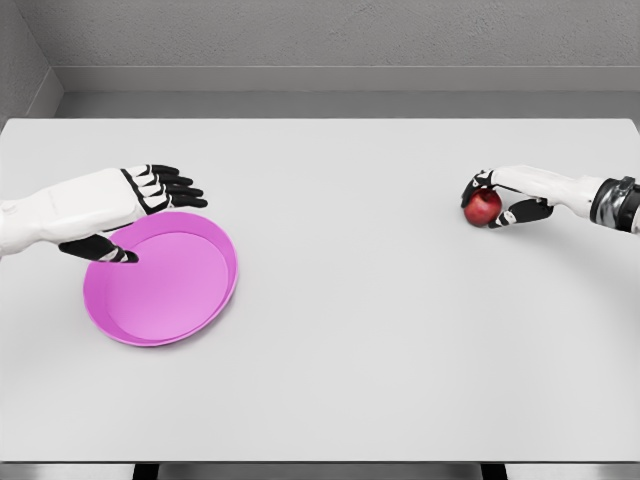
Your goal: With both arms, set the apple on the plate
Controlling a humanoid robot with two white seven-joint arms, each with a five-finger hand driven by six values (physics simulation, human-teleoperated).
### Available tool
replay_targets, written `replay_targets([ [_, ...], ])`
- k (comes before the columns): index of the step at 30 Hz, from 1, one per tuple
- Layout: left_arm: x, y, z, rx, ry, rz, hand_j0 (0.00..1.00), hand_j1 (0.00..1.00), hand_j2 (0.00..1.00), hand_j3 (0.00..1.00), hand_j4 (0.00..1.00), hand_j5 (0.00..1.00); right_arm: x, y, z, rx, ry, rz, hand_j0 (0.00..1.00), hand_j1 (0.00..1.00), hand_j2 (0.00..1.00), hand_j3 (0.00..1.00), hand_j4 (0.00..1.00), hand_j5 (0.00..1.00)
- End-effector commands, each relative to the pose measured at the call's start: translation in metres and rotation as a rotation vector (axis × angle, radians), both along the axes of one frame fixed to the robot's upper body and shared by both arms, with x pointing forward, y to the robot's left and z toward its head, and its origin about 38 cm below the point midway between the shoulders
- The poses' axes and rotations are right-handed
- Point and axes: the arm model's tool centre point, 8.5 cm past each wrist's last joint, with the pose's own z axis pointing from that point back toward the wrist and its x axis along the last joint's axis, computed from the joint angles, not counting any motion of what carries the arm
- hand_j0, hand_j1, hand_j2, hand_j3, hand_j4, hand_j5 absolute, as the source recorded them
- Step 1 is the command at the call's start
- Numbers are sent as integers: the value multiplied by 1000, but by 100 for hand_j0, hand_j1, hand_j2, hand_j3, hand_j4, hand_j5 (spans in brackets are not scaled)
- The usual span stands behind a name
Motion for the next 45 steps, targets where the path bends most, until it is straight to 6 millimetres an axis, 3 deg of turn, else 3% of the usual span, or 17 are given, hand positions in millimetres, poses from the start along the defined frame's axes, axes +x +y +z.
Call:
replay_targets([
  [1, 0, 0, 1, -6, 2, 3, 100, 100, 100, 100, 100, 100, 1, 0, 1, 8, -2, -4, 46, 46, 46, 46, 46, 46],
  [20, 0, 1, 0, -6, 3, 3, 100, 100, 100, 100, 100, 100, 5, 10, 22, 103, -45, 15, 45, 45, 45, 45, 45, 45],
  [24, 0, 0, 0, -5, 3, 2, 100, 100, 100, 100, 100, 100, 2, 38, 36, 102, -87, 101, 43, 43, 43, 43, 43, 43],
  [28, 0, 0, 1, -6, 2, 3, 100, 100, 100, 100, 100, 100, -6, 85, 49, 114, -134, 238, 41, 41, 41, 41, 41, 41],
  [32, 0, 0, 0, -5, 3, 2, 100, 100, 100, 100, 100, 100, -19, 146, 50, 136, -141, 397, 41, 41, 41, 41, 41, 41],
  [37, 0, 0, 0, -5, 3, 2, 100, 100, 100, 100, 100, 100, -15, 165, 45, 154, -127, 417, 41, 41, 41, 41, 41, 41],
  [45, 0, 0, 0, -5, 3, 2, 100, 100, 100, 100, 100, 100, -5, 162, 31, 150, -89, 378, 41, 41, 41, 41, 41, 41],
])
